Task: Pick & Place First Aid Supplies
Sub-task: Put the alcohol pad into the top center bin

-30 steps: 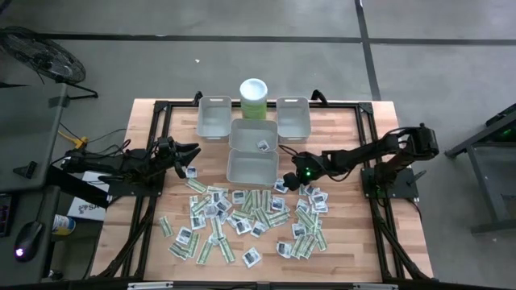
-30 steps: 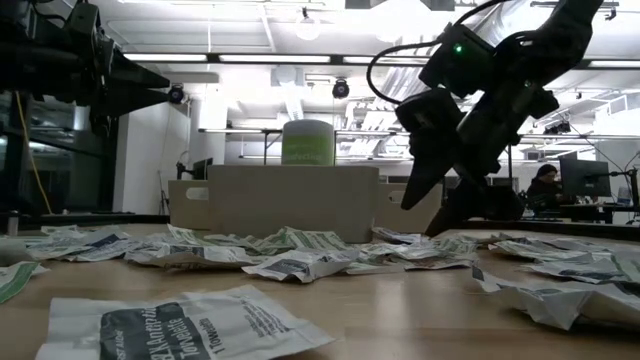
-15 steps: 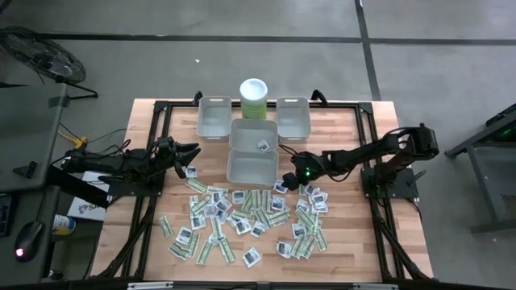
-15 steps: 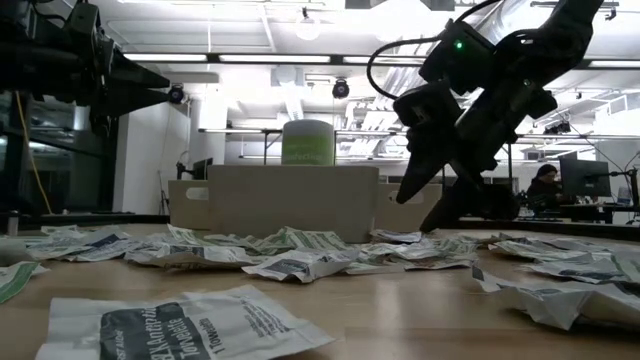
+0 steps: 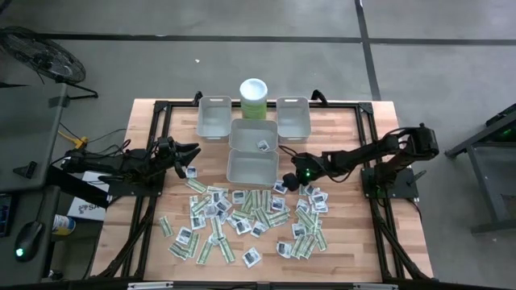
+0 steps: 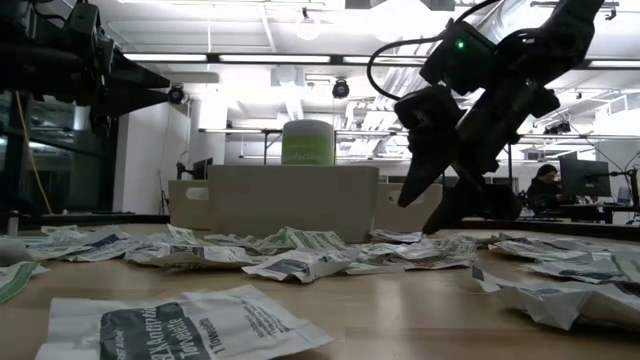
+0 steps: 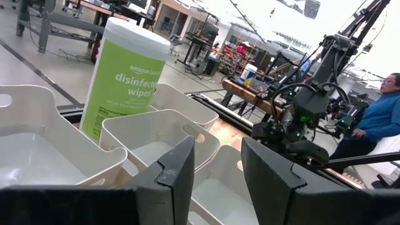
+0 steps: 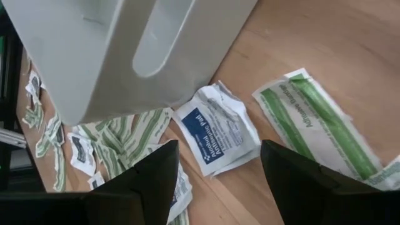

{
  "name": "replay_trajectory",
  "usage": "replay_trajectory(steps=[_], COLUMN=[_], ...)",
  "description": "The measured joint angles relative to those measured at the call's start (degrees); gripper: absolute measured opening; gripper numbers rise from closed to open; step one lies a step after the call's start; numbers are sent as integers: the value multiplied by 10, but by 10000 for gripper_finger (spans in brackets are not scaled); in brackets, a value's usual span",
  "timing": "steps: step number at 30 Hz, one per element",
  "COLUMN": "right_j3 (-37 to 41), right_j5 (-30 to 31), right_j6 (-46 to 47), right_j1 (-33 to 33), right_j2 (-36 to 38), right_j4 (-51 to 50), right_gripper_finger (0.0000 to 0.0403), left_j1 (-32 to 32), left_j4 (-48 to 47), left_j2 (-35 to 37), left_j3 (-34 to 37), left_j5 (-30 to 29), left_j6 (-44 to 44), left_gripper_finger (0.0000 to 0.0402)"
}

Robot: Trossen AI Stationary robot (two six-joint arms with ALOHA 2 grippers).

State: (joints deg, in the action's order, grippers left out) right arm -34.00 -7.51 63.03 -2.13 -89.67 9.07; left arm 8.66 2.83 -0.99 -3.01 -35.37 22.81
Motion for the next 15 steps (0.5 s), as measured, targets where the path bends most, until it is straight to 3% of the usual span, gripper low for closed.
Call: replay_trajectory(steps=[15], right_j3=[0], right_j5=[7], right_j6=[0], right_j1=[19], right_j2=[-33], right_j4=[35], right_gripper_finger=[220], left_j1=[0], left_j4=[0], left_j2=[0], left_j3=[0], left_j5=[0], left_j6=[0], left_gripper_finger=[131])
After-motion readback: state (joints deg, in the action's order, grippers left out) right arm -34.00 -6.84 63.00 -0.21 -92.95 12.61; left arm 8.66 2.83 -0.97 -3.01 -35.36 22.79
